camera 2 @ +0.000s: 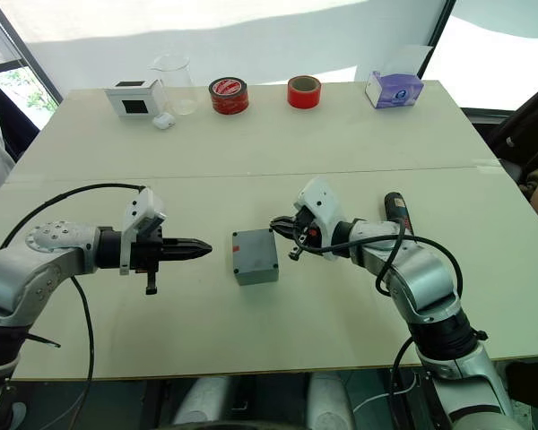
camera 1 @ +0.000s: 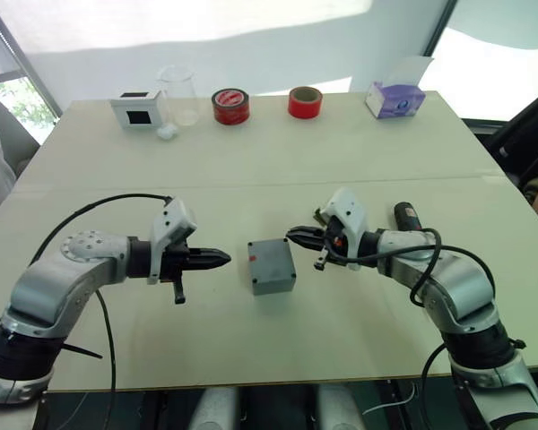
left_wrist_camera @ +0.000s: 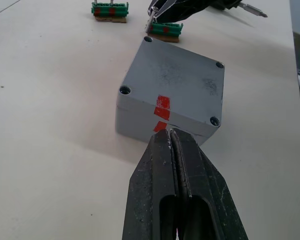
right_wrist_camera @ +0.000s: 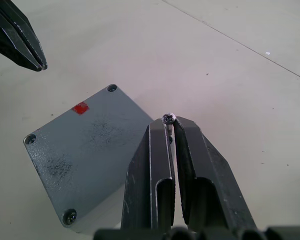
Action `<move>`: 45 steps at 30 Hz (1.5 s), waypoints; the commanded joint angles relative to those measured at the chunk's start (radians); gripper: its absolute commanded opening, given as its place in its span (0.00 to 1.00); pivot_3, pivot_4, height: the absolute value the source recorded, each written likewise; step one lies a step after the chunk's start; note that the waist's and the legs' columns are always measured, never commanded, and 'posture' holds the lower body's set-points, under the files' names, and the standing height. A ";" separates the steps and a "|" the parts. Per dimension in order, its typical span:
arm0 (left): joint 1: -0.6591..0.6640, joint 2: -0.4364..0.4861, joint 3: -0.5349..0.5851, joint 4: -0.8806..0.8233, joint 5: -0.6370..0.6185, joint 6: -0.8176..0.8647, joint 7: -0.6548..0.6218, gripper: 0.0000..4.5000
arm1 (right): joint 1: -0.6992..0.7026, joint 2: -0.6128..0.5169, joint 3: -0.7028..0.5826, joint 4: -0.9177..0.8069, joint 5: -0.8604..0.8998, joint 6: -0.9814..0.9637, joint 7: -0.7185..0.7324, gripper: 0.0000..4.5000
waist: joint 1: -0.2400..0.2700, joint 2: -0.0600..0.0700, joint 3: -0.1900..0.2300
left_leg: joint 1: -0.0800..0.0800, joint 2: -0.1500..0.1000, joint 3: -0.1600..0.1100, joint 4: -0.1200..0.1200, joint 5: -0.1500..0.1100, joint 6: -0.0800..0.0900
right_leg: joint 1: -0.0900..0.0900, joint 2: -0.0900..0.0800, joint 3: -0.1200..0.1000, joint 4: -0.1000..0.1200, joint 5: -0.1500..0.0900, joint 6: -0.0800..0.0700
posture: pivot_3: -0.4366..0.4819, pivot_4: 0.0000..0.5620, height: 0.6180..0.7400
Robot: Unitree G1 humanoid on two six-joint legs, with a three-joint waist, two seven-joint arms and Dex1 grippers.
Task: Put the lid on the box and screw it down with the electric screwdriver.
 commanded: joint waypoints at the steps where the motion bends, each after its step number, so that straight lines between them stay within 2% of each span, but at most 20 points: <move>1: 0.006 0.010 0.034 -0.031 -0.012 -0.007 0.008 0.00 | -0.012 -0.005 0.007 -0.015 -0.010 -0.022 0.007 0.02 | 0.000 0.000 0.000 | 0.000 0.000 0.000 0.000 0.000 0.000 | 0.000 0.000 0.000 0.000 0.000 0.000 | 0.48 0.27 1.00; 20: -0.002 0.005 0.024 -0.027 -0.010 -0.013 0.013 0.00 | 0.007 -0.013 0.027 0.014 -0.046 -0.032 0.016 0.02 | 0.000 0.000 0.000 | 0.000 0.000 0.000 0.000 0.000 0.000 | 0.000 0.000 0.000 0.000 0.000 0.000 | 0.48 0.27 1.00; 24: -0.006 -0.002 0.022 -0.028 -0.013 -0.012 0.017 0.00 | 0.010 -0.017 0.024 0.009 -0.047 -0.029 0.024 0.24 | 0.000 0.000 0.000 | 0.000 0.000 0.000 0.000 0.000 0.000 | 0.000 0.000 0.000 0.000 0.000 0.000 | 0.48 0.27 1.00; 26: -0.010 -0.007 0.017 -0.028 -0.013 -0.011 0.019 0.00 | 0.010 -0.024 0.021 0.008 -0.049 -0.029 0.028 0.46 | 0.000 0.000 0.000 | 0.000 0.000 0.000 0.000 0.000 0.000 | 0.000 0.000 0.000 0.000 0.000 0.000 | 0.48 0.27 1.00; 28: -0.019 -0.016 0.012 -0.022 -0.011 -0.016 0.018 0.00 | 0.005 -0.031 0.017 0.011 -0.049 -0.027 0.030 0.59 | 0.001 0.000 0.000 | 0.000 0.000 0.000 0.000 0.000 0.000 | 0.000 0.000 0.000 0.000 0.000 0.000 | 0.48 0.27 1.00; 29: -0.024 -0.023 0.010 -0.017 -0.011 -0.020 0.018 0.00 | 0.001 -0.033 0.012 0.011 -0.048 -0.023 0.028 0.71 | 0.002 0.000 0.000 | 0.000 0.000 0.000 0.000 0.000 0.000 | 0.000 0.000 0.000 0.000 0.000 0.000 | 0.48 0.27 1.00; 32: -0.041 -0.042 0.010 -0.013 -0.016 -0.020 0.021 0.00 | -0.010 -0.041 -0.025 0.004 -0.021 0.009 0.026 0.92 | 0.001 0.000 0.000 | 0.000 0.000 0.000 0.000 0.000 0.000 | 0.000 0.000 0.000 0.000 0.000 0.000 | 0.48 0.27 1.00; 35: -0.087 -0.076 0.010 -0.024 -0.046 -0.011 0.017 0.00 | -0.059 -0.061 -0.176 -0.007 0.070 0.140 0.000 0.92 | 0.006 0.000 0.000 | 0.000 0.000 0.000 0.000 0.000 0.000 | 0.000 0.000 0.000 0.000 0.000 0.000 | 0.48 0.27 1.00; 38: -0.115 -0.086 -0.010 -0.068 -0.061 -0.017 -0.007 0.00 | -0.138 -0.179 -0.304 0.051 0.108 0.325 -0.008 0.92 | 0.007 0.000 0.000 | -0.001 -0.001 0.000 0.001 0.000 0.000 | 0.000 -0.001 0.000 0.000 0.000 0.000 | 0.48 0.27 1.00; 41: -0.097 -0.070 -0.015 -0.109 -0.095 -0.009 -0.049 0.00 | -0.230 -0.269 -0.332 0.126 0.123 0.564 -0.038 0.92 | 0.004 0.000 0.000 | 0.000 -0.001 0.000 0.001 0.000 0.001 | 0.001 -0.001 0.000 -0.001 0.000 0.000 | 0.48 0.27 1.00; 42: -0.094 -0.057 -0.026 -0.114 -0.086 -0.017 -0.066 0.00 | -0.254 -0.301 -0.327 0.148 0.130 0.613 -0.033 0.96 | 0.002 0.000 0.000 | 0.000 -0.001 0.000 0.000 0.000 0.001 | 0.000 -0.001 0.000 -0.001 0.000 0.000 | 0.48 0.27 1.00; 45: -0.132 -0.037 -0.056 -0.087 -0.054 -0.047 -0.110 0.00 | -0.309 -0.387 -0.277 0.233 0.121 0.672 -0.015 0.96 | -0.005 0.000 0.000 | 0.000 0.001 0.001 -0.001 0.000 0.001 | -0.001 0.000 0.000 -0.001 0.000 0.000 | 0.48 0.27 1.00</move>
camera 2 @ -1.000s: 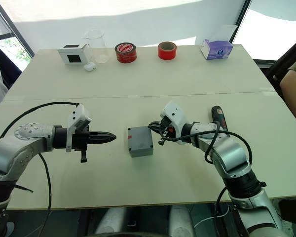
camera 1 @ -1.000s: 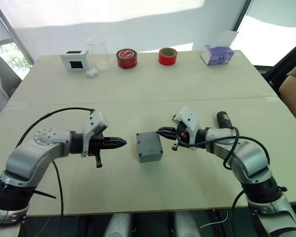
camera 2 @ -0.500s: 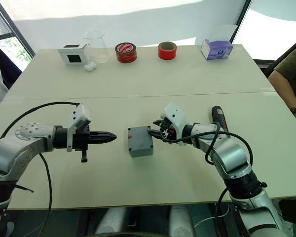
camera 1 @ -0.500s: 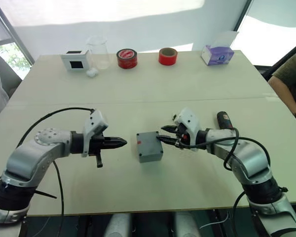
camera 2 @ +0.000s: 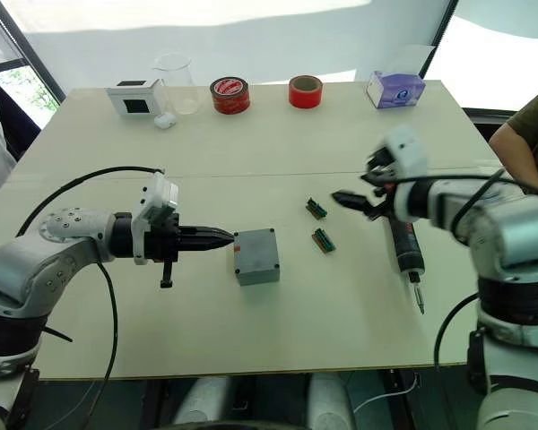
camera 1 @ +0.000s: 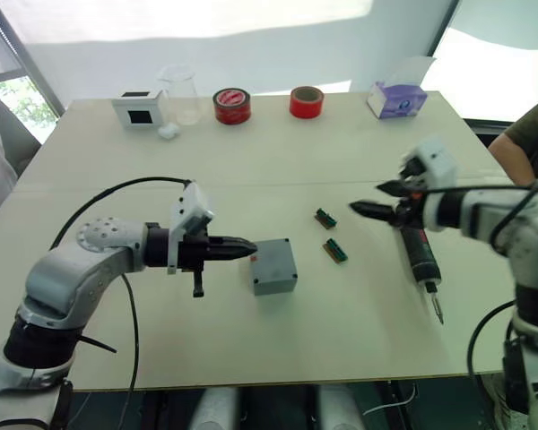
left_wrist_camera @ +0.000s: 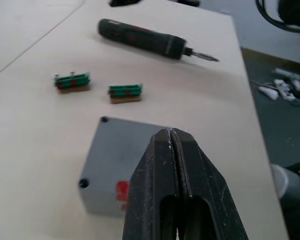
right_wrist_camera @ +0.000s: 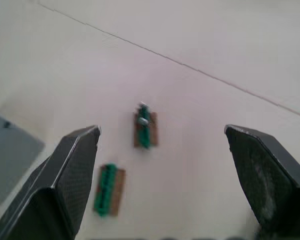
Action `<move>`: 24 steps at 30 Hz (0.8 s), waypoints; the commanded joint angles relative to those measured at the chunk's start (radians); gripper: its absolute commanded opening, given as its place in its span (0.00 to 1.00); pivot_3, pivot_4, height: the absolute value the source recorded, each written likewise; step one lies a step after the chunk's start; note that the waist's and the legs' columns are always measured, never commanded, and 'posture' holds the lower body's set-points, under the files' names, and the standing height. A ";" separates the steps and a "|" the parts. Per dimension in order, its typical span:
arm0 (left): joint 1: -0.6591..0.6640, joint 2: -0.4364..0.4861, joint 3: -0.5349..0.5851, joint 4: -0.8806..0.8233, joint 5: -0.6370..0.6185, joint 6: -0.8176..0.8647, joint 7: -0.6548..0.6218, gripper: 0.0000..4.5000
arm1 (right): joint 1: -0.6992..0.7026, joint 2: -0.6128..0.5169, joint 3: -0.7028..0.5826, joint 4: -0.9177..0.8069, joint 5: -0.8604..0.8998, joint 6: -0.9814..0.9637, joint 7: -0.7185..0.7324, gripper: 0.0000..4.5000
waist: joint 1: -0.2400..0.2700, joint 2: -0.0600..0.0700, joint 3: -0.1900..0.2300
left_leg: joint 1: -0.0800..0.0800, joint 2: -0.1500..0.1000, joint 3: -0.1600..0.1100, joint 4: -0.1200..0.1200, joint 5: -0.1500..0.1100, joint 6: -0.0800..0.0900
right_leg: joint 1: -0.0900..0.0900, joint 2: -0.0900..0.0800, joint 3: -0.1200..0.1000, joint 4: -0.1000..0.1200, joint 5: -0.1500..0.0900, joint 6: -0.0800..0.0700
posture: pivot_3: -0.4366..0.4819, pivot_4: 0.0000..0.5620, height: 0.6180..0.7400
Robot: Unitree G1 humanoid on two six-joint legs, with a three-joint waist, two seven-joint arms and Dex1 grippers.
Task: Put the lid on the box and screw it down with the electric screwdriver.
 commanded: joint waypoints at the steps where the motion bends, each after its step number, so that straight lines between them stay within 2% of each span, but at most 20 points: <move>1: -0.056 0.019 -0.021 0.015 0.014 -0.050 -0.059 0.00 | -0.088 -0.090 0.076 0.132 -0.027 0.108 -0.011 0.96 | -0.002 0.000 0.000 | 0.000 0.000 0.000 0.000 0.000 0.000 | 0.000 0.000 0.000 0.000 0.000 0.000 | 0.48 0.27 1.00; 4: -0.088 0.014 -0.036 0.028 0.023 -0.073 -0.080 0.00 | -0.153 -0.168 0.198 0.274 -0.069 0.164 -0.028 0.96 | -0.003 0.000 0.000 | 0.000 0.000 0.001 0.001 0.000 0.000 | 0.000 -0.001 0.000 0.000 0.000 0.000 | 0.48 0.27 1.00; 11: -0.094 0.006 -0.076 0.018 0.050 -0.116 -0.101 0.00 | -0.243 -0.272 0.438 0.409 -0.026 0.149 0.147 0.96 | -0.009 0.000 0.000 | -0.001 -0.001 0.002 0.001 -0.001 0.002 | 0.000 -0.001 0.000 -0.002 0.000 0.000 | 0.48 0.27 1.00; 16: -0.052 0.010 -0.062 -0.013 0.043 -0.105 -0.068 0.00 | -0.317 -0.242 0.546 0.525 -0.002 0.164 0.217 0.96 | -0.018 0.000 0.000 | -0.001 -0.001 0.002 0.001 -0.001 0.002 | 0.000 -0.001 0.000 -0.001 0.000 0.000 | 0.48 0.27 1.00; 24: 0.042 0.031 -0.032 -0.074 0.034 -0.086 -0.004 0.00 | -0.321 -0.206 0.703 0.557 -0.055 0.111 0.281 0.96 | -0.012 0.001 0.001 | -0.002 -0.001 0.002 0.001 -0.001 0.002 | -0.001 -0.001 0.001 -0.001 0.000 0.000 | 0.48 0.27 1.00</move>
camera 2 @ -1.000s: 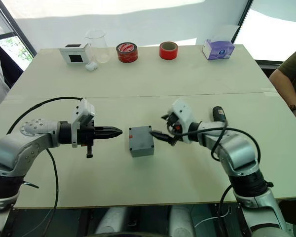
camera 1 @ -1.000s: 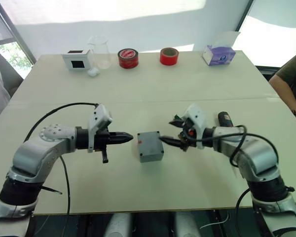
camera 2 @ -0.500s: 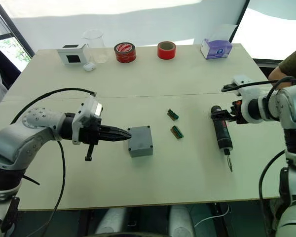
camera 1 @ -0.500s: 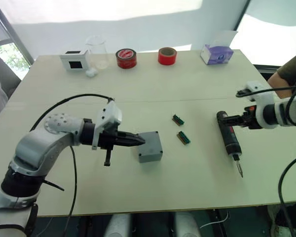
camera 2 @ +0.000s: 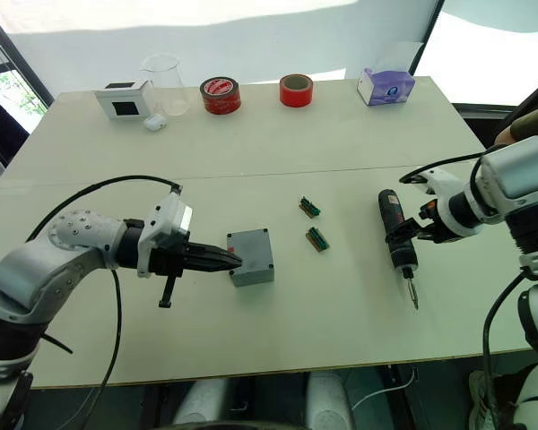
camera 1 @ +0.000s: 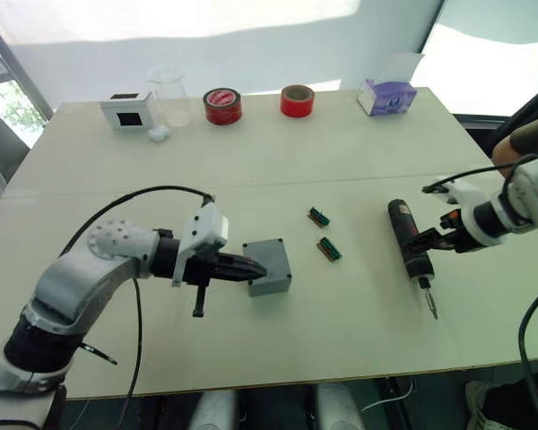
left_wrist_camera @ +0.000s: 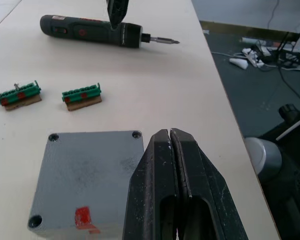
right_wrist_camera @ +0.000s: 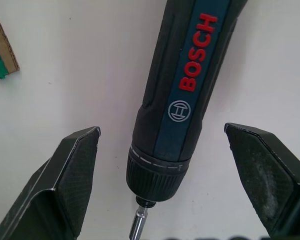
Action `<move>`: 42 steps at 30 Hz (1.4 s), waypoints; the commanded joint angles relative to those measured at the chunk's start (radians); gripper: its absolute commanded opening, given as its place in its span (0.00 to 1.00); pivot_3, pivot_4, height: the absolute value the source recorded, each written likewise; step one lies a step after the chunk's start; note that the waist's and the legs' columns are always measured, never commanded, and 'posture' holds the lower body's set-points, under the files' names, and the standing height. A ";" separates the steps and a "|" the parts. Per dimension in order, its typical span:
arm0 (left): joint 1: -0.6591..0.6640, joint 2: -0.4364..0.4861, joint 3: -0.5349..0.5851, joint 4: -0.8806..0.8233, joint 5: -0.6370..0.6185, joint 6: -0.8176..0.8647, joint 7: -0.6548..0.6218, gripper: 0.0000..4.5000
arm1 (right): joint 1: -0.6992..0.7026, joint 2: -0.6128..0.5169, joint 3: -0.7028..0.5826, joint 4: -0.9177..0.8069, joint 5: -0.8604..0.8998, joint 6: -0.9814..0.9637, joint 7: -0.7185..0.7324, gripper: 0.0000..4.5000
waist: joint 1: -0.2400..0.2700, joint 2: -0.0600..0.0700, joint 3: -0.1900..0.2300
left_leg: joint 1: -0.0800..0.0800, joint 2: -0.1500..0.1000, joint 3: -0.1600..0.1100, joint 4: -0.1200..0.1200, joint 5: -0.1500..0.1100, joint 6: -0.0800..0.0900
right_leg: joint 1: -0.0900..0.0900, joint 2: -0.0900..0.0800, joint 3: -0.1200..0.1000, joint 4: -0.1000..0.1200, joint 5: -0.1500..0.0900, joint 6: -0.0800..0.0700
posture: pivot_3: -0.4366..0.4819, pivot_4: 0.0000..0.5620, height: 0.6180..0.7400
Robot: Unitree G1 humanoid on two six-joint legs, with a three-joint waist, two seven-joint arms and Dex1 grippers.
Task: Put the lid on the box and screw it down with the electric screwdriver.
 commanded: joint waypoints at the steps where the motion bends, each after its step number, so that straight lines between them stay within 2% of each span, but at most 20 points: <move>1: 0.018 0.017 0.033 -0.042 0.003 -0.004 0.029 0.00 | -0.012 0.005 0.054 -0.004 -0.030 -0.034 0.042 0.96 | 0.003 0.000 0.000 | 0.000 0.000 0.000 0.000 0.000 0.000 | 0.000 0.000 0.000 0.000 0.000 0.000 | 0.48 0.27 1.00; 5: 0.049 0.027 0.029 -0.052 0.014 -0.012 0.041 0.00 | -0.017 0.022 0.108 0.057 -0.094 -0.102 0.062 0.96 | 0.000 0.000 0.000 | 0.000 0.000 0.000 0.001 0.000 0.000 | 0.000 0.000 0.000 0.000 0.000 0.000 | 0.48 0.27 1.00; 6: 0.052 0.024 0.029 -0.057 0.012 -0.010 0.048 0.00 | -0.018 0.022 0.118 0.065 -0.107 -0.115 0.072 0.81 | 0.000 0.000 0.000 | 0.000 0.000 0.000 0.000 0.000 0.000 | 0.000 0.000 0.000 0.000 0.000 0.000 | 0.48 0.27 1.00; 8: 0.059 0.022 0.029 -0.061 0.013 -0.013 0.059 0.00 | -0.019 0.022 0.143 0.063 -0.131 -0.133 0.092 0.73 | 0.001 0.000 0.000 | 0.000 0.000 0.000 0.001 0.000 0.000 | 0.001 0.000 0.000 0.000 0.000 0.000 | 0.48 0.27 1.00; 12: 0.068 0.022 0.031 -0.066 0.011 -0.016 0.069 0.00 | -0.013 0.017 0.172 0.037 -0.161 -0.133 0.126 0.42 | 0.000 0.000 0.000 | 0.000 0.000 -0.001 0.001 0.000 0.000 | 0.001 0.000 0.000 0.000 0.000 0.000 | 0.48 0.27 1.00; 17: 0.054 0.028 0.038 -0.027 0.031 -0.031 0.071 0.00 | -0.055 0.059 0.113 0.124 -0.197 -0.140 0.113 0.40 | 0.000 -0.001 0.000 | 0.000 0.000 -0.001 0.001 0.000 0.000 | 0.001 0.000 0.000 0.000 0.000 0.000 | 0.48 0.27 1.00; 20: 0.047 0.040 0.061 0.016 0.042 -0.043 0.067 0.00 | -0.111 0.080 0.030 0.180 -0.244 -0.280 0.076 0.40 | -0.002 0.000 0.000 | 0.000 0.000 0.000 0.001 0.000 -0.001 | 0.001 0.000 0.000 0.000 0.000 0.000 | 0.48 0.27 1.00; 23: 0.038 0.047 0.090 0.066 0.037 -0.042 0.061 0.00 | -0.151 0.125 -0.198 0.151 -0.181 -0.402 0.031 0.40 | -0.005 0.005 0.003 | 0.000 -0.001 0.002 0.001 0.001 -0.001 | -0.002 0.000 0.001 0.002 0.000 0.000 | 0.48 0.27 1.00; 26: 0.032 0.043 0.108 0.110 0.028 -0.033 0.056 0.00 | -0.122 0.226 -0.562 0.101 -0.065 -0.480 -0.132 0.40 | -0.006 0.005 0.003 | -0.001 0.001 0.003 -0.002 0.004 -0.006 | -0.006 0.001 0.001 0.002 0.000 0.000 | 0.48 0.27 1.00; 27: 0.022 0.029 0.105 0.135 0.035 -0.031 0.068 0.00 | -0.066 0.275 -0.706 0.013 -0.005 -0.544 -0.171 0.40 | -0.003 0.005 0.003 | -0.001 0.002 0.003 -0.003 0.004 -0.007 | -0.005 0.002 0.001 0.002 0.000 0.000 | 0.48 0.27 1.00; 29: 0.007 0.014 0.095 0.179 0.051 -0.039 0.074 0.00 | 0.042 0.374 -0.899 -0.192 0.087 -0.577 -0.246 0.40 | 0.004 0.004 0.003 | -0.001 0.002 0.002 -0.004 0.005 -0.008 | -0.005 0.003 0.001 0.002 0.000 0.000 | 0.48 0.27 1.00; 32: -0.031 -0.004 0.066 0.215 0.073 -0.039 0.076 0.00 | 0.149 0.527 -1.043 -0.424 0.240 -0.498 -0.357 0.40 | 0.021 0.004 0.002 | -0.001 0.001 -0.001 -0.003 0.005 -0.008 | -0.002 0.002 0.000 0.003 0.000 0.000 | 0.48 0.27 1.00; 35: -0.068 -0.017 0.050 0.235 0.075 -0.033 0.060 0.00 | 0.246 0.652 -1.054 -0.628 0.358 -0.485 -0.430 0.40 | 0.024 0.003 0.002 | -0.001 -0.001 -0.002 0.001 0.002 -0.004 | 0.000 0.000 0.000 0.002 0.000 0.000 | 0.48 0.27 1.00; 38: -0.131 -0.045 -0.013 0.254 0.101 -0.040 0.029 0.00 | 0.416 0.792 -0.872 -0.845 0.312 -0.616 -0.452 0.40 | 0.015 0.004 0.002 | -0.001 -0.002 -0.001 0.001 0.002 -0.003 | -0.002 0.000 0.001 0.003 0.000 0.000 | 0.48 0.27 1.00; 40: -0.157 -0.068 -0.044 0.270 0.122 -0.053 0.026 0.00 | 0.473 0.827 -0.773 -0.888 0.262 -0.689 -0.453 0.40 | 0.012 0.004 0.002 | -0.001 0.000 -0.002 0.000 0.002 -0.003 | -0.002 0.003 0.000 0.004 0.000 0.000 | 0.48 0.27 1.00; 42: -0.163 -0.082 -0.055 0.277 0.135 -0.058 0.025 0.00 | 0.499 0.832 -0.727 -0.898 0.234 -0.732 -0.452 0.40 | -0.001 0.004 0.002 | -0.001 0.000 -0.002 -0.001 0.003 -0.005 | -0.003 0.003 0.001 0.004 0.000 0.000 | 0.48 0.27 1.00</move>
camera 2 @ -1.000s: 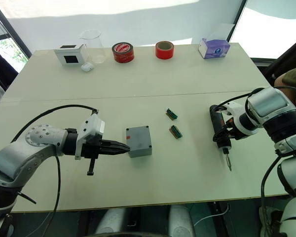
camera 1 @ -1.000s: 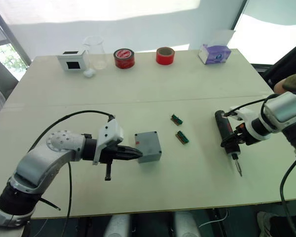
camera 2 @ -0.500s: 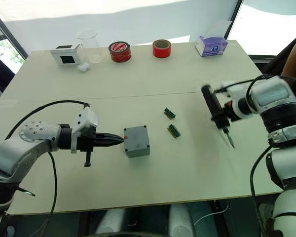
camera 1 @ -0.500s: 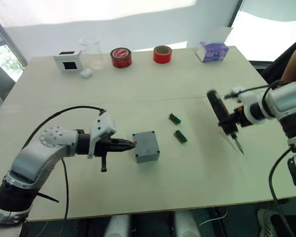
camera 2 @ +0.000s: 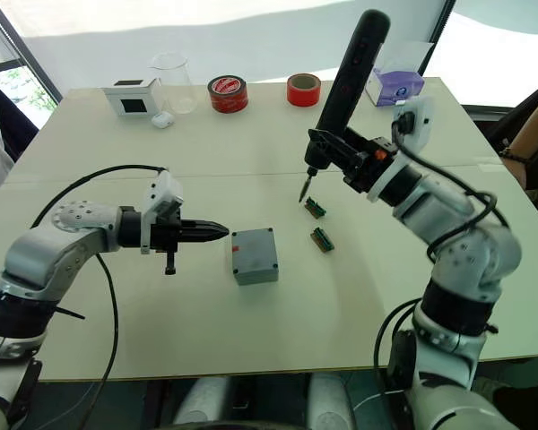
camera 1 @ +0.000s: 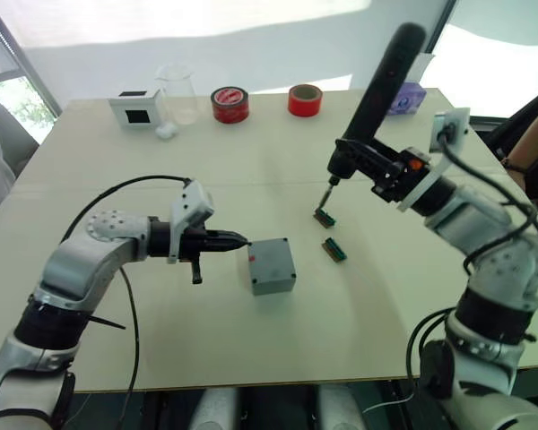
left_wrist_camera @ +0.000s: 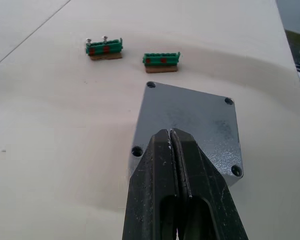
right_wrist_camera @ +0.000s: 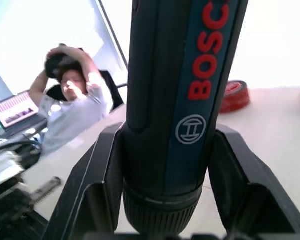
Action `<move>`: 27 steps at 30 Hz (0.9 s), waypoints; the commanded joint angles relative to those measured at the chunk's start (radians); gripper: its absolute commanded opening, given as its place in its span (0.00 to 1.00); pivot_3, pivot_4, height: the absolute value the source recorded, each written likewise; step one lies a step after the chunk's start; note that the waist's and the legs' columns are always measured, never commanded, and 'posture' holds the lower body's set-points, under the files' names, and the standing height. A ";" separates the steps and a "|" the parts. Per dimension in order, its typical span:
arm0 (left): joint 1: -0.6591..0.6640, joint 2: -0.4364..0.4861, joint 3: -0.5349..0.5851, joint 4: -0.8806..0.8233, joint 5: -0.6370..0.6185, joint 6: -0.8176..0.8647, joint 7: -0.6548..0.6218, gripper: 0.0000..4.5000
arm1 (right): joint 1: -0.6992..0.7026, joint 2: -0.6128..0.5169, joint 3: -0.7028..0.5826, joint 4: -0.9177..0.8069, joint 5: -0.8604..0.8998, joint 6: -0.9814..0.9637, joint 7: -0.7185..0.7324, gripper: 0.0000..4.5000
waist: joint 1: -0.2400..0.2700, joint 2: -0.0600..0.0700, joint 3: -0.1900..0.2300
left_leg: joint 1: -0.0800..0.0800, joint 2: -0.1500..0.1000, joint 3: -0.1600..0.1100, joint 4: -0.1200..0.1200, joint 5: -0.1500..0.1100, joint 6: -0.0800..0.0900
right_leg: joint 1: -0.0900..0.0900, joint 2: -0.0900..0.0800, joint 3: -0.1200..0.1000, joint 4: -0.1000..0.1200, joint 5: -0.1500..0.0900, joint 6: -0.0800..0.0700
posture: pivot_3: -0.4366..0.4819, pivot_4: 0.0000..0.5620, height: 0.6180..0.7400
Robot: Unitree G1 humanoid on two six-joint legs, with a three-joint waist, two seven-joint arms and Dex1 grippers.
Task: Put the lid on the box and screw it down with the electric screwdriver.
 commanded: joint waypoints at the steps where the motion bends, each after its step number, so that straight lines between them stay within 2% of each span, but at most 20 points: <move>1: -0.020 -0.011 -0.010 -0.006 0.021 -0.027 -0.010 0.00 | 0.006 0.003 0.071 -0.070 -0.033 -0.101 0.002 0.40 | -0.009 0.000 0.000 | 0.000 0.000 0.000 0.000 0.000 0.000 | 0.000 0.000 0.000 0.000 0.000 0.000 | 0.48 0.27 1.00; 13: 0.020 -0.082 -0.092 0.058 0.143 -0.106 0.008 0.00 | 0.069 -0.022 0.242 -0.027 -0.159 -0.268 0.026 0.40 | -0.006 0.000 0.000 | 0.000 0.000 0.000 0.001 0.000 0.001 | 0.000 0.000 0.001 0.000 0.000 0.000 | 0.48 0.27 1.00; 27: 0.018 -0.088 -0.098 0.096 0.177 -0.136 -0.008 0.00 | 0.111 -0.060 0.285 0.062 -0.265 -0.387 0.065 0.40 | -0.006 0.000 0.000 | 0.001 0.000 0.000 0.001 0.000 0.001 | 0.001 0.000 0.001 0.000 0.000 0.000 | 0.48 0.27 1.00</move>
